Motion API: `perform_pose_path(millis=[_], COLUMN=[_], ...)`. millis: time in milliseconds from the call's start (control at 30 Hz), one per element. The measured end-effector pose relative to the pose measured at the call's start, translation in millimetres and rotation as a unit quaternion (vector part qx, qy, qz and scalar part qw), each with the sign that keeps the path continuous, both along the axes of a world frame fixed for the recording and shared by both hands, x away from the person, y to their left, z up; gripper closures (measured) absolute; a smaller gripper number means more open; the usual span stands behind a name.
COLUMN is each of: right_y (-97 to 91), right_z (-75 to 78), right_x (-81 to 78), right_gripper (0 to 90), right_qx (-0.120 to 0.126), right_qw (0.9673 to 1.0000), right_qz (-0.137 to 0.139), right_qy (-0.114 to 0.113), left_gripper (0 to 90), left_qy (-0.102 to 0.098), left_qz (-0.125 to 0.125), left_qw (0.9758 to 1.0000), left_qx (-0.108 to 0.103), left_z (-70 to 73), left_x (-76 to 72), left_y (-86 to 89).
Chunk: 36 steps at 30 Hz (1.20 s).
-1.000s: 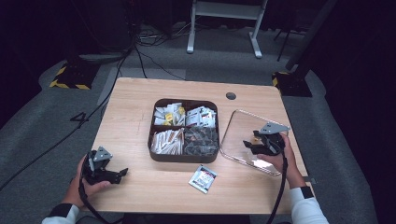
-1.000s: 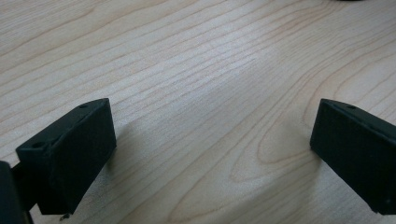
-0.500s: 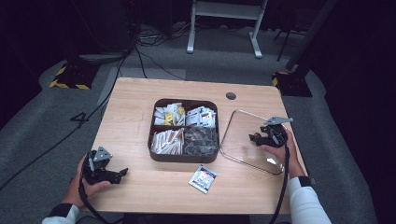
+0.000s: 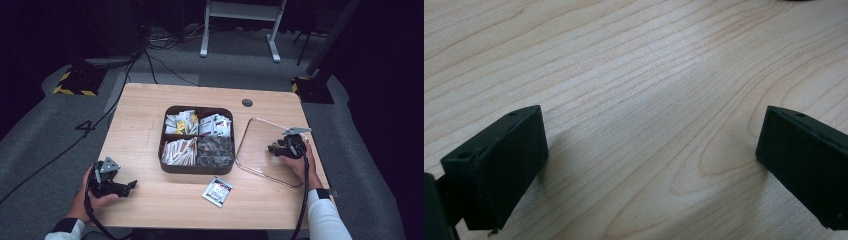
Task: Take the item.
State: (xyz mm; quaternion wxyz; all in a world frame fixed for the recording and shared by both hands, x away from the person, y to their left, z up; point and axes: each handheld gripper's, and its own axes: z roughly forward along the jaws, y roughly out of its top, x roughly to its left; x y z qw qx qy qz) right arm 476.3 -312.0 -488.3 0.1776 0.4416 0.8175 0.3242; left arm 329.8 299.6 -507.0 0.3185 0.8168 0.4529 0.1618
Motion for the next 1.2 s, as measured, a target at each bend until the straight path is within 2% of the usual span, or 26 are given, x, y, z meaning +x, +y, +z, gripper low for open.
perform_pose_path(millis=[67,133,267,367,567,833,1000,1200], right_y=[0.5,1.3,2.8,1.2,-0.6,-5.3,-6.5,-10.9], right_z=[-0.1,0.1,1.2,0.7,1.1,9.0,14.2,21.4], right_x=[0.4,-0.7,-1.9,-2.2,-3.0,-5.5,-6.4,-9.0], right_gripper=[50.1,58.7,59.3,59.4,59.4,59.5,59.5,59.5], right_qx=[0.002,0.009,-0.002,0.008,0.008,0.015,0.010,0.020], right_qw=[1.0000,0.9999,0.9999,0.9999,0.9999,0.9997,0.9995,0.9990], right_qz=[0.000,0.011,0.009,0.005,0.007,0.007,0.007,0.004], right_qy=[-0.003,-0.002,-0.006,-0.004,-0.003,-0.019,-0.029,-0.039], left_gripper=[0.4,0.4,0.4,0.4,0.4,0.4,0.5,0.5], left_qy=[0.000,0.000,0.000,0.002,0.001,0.002,0.000,0.000], left_qz=[-0.001,0.001,-0.001,-0.003,-0.002,-0.002,-0.001,-0.003], left_qw=[1.0000,1.0000,1.0000,1.0000,1.0000,1.0000,1.0000,1.0000], left_qx=[0.001,-0.001,0.000,0.001,0.000,0.000,0.000,0.002], left_z=[0.1,0.0,0.0,0.3,0.2,0.2,0.0,0.2], left_x=[0.1,-0.1,0.2,0.3,0.3,0.3,0.2,0.2], left_y=[0.2,-0.1,0.1,0.4,0.2,0.2,0.2,0.6])
